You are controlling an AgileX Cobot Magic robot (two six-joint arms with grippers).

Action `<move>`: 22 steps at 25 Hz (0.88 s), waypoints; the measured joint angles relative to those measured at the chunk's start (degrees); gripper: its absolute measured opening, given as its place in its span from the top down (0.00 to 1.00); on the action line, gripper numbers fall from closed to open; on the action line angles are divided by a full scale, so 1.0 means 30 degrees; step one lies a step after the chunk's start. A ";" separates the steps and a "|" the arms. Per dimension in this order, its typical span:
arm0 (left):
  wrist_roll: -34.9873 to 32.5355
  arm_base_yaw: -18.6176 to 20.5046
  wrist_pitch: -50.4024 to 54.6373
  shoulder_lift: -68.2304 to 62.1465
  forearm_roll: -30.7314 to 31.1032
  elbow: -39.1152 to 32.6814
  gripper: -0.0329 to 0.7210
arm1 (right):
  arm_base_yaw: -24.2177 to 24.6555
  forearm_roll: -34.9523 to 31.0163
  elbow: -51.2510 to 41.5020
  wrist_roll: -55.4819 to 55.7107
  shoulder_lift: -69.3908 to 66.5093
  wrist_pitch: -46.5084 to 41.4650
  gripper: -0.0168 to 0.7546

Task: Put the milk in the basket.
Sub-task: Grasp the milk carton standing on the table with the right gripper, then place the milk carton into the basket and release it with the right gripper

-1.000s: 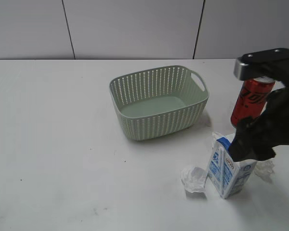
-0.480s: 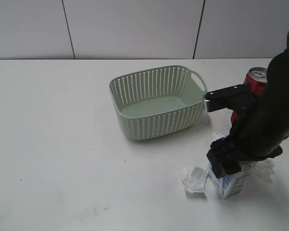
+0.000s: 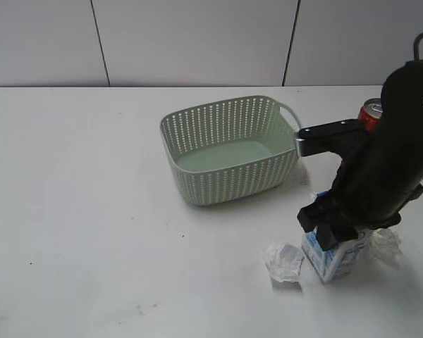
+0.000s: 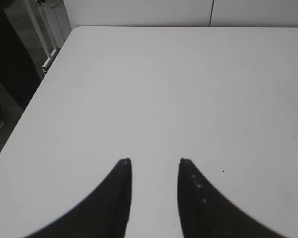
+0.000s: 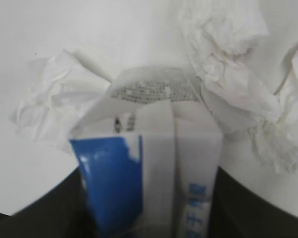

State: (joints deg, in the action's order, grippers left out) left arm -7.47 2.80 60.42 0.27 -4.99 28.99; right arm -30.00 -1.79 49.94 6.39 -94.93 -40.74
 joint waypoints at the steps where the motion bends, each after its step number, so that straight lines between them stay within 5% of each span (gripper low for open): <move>1: 0.0000 0.0000 0.0000 0.0000 0.0000 0.0000 0.64 | 0.0000 0.0000 0.0360 -0.0001 0.0000 -0.0413 0.53; 13: 0.0000 0.0000 0.0000 0.0000 0.0000 0.0000 0.64 | -0.0059 0.0000 0.9787 -0.0653 0.1105 -0.6571 0.53; 22: 0.0000 0.0000 0.0000 0.0000 0.0000 0.0000 0.64 | -0.0056 -0.0008 2.0344 -0.1698 -0.4947 -0.9635 0.53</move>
State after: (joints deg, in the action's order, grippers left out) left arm -7.47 2.80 60.42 0.27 -4.99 28.99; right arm -30.17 -1.81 110.97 1.29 -109.77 -69.65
